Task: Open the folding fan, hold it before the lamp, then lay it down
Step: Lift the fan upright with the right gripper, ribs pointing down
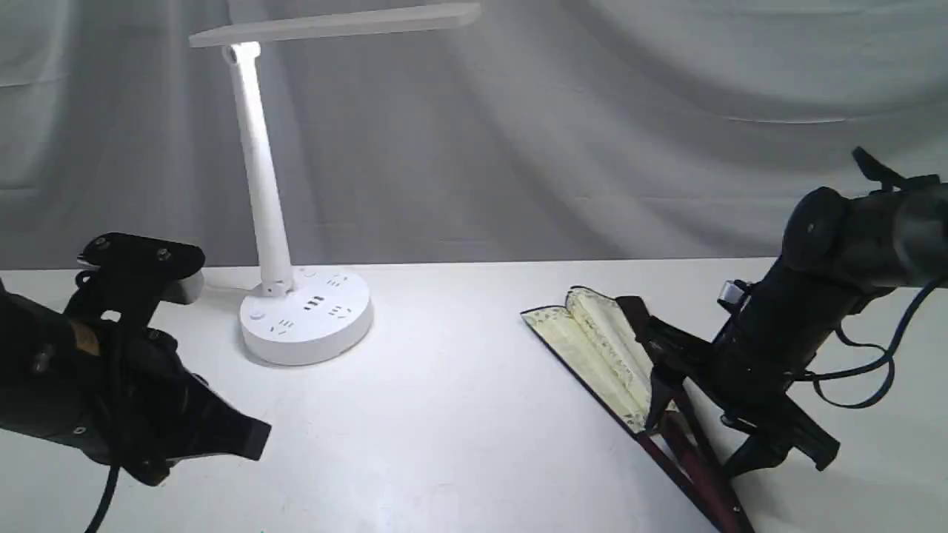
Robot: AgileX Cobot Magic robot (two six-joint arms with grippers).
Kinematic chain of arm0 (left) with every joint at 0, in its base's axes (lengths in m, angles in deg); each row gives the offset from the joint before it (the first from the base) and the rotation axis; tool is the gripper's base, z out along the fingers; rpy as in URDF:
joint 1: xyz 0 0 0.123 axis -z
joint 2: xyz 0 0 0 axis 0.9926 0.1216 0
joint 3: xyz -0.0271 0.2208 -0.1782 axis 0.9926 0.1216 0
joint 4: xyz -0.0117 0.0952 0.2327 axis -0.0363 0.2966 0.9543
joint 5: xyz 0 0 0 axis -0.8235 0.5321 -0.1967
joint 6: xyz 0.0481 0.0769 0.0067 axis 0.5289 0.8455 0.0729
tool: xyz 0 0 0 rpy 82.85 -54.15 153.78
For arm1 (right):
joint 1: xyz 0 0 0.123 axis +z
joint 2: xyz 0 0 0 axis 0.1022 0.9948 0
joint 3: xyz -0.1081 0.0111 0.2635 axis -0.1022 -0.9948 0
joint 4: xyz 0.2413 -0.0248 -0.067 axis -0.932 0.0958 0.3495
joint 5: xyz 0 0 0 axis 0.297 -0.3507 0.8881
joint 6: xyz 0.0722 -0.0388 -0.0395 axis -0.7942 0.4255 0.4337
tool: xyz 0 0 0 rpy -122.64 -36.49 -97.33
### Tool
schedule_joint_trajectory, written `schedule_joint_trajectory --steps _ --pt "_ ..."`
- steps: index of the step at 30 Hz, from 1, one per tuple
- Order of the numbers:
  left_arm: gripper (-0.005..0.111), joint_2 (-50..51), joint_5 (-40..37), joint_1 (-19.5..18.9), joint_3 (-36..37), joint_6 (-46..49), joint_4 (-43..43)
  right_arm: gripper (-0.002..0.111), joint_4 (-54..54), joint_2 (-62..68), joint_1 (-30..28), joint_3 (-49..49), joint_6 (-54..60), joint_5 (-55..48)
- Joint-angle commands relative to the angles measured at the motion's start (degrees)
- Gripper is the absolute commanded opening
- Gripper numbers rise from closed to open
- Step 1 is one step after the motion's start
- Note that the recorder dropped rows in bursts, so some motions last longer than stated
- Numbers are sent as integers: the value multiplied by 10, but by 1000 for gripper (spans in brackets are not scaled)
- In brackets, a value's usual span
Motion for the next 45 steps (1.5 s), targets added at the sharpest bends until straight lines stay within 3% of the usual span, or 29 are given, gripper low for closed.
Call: schedule_joint_trajectory --steps 1,5,14,21,28,40,45 --pt "0 -1 0 3 -5 2 -4 66 16 -3 0 -4 -1 5" --pt "0 -1 0 3 -5 2 -4 66 68 -3 0 -4 7 -6" --pt "0 -1 0 3 -5 0 -48 66 67 -40 -1 -4 171 3" --pt "0 -1 -43 3 -6 -6 -82 66 57 -85 -1 -4 263 -8" --pt "0 -1 -91 3 -33 -32 -88 66 -74 -89 -44 -4 404 -59" --pt "0 -1 -80 3 -33 -30 -75 66 -115 -50 -96 -4 471 -49" --pt "0 -1 -74 3 -33 -28 -75 66 -199 -14 -106 -4 556 -50"
